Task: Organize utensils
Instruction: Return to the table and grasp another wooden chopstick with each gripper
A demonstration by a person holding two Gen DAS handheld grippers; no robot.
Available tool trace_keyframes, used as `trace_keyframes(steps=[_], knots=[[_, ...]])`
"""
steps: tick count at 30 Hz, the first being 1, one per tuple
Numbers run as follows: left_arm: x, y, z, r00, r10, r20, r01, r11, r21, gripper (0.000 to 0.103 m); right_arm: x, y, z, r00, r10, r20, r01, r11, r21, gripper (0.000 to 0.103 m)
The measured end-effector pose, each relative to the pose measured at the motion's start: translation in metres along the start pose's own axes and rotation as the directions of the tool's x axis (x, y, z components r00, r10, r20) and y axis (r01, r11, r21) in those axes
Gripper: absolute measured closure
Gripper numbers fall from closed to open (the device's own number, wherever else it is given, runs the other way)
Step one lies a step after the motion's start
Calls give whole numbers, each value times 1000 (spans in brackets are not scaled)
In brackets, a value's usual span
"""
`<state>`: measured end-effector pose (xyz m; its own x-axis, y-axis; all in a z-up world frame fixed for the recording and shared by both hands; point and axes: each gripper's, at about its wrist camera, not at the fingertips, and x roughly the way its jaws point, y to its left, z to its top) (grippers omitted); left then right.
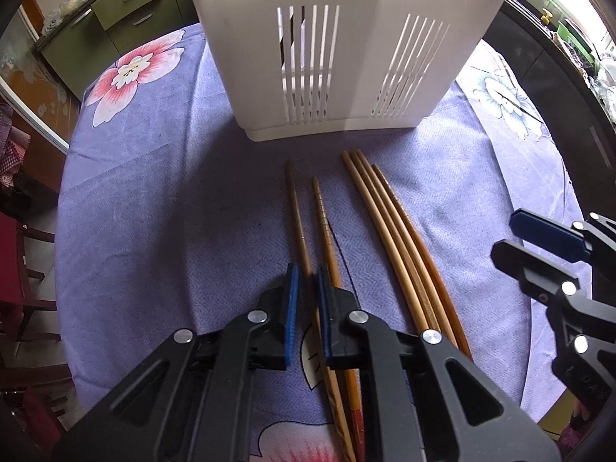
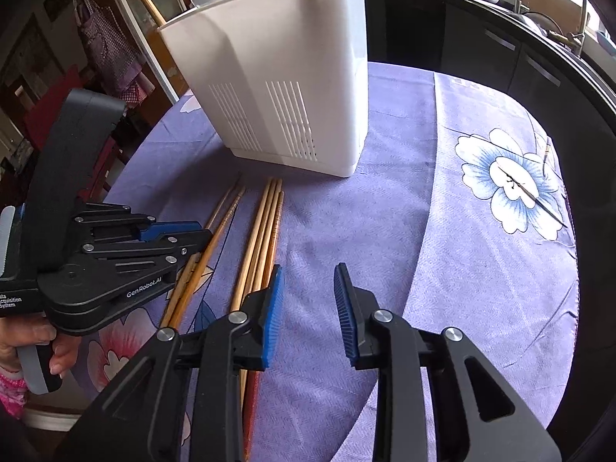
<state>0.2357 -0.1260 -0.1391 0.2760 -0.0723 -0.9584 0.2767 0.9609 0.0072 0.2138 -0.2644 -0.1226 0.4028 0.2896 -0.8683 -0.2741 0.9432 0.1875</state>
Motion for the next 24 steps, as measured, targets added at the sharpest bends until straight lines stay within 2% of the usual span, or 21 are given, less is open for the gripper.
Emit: trace_keyframes(steps=[12, 15, 24], knots=[[-4, 24, -10, 1000, 3, -6, -3, 1000, -8, 95, 41, 19, 15, 997, -10, -70, 7, 999, -45, 77], [-4, 25, -10, 1000, 4, -4, -4, 1000, -1, 95, 46, 24, 17, 996, -34, -78, 30, 998, -63, 80], [-4, 28, -11, 1000, -3, 1, 3, 1000, -14, 95, 55, 37, 18, 991, -93, -92, 83, 991, -102, 80]])
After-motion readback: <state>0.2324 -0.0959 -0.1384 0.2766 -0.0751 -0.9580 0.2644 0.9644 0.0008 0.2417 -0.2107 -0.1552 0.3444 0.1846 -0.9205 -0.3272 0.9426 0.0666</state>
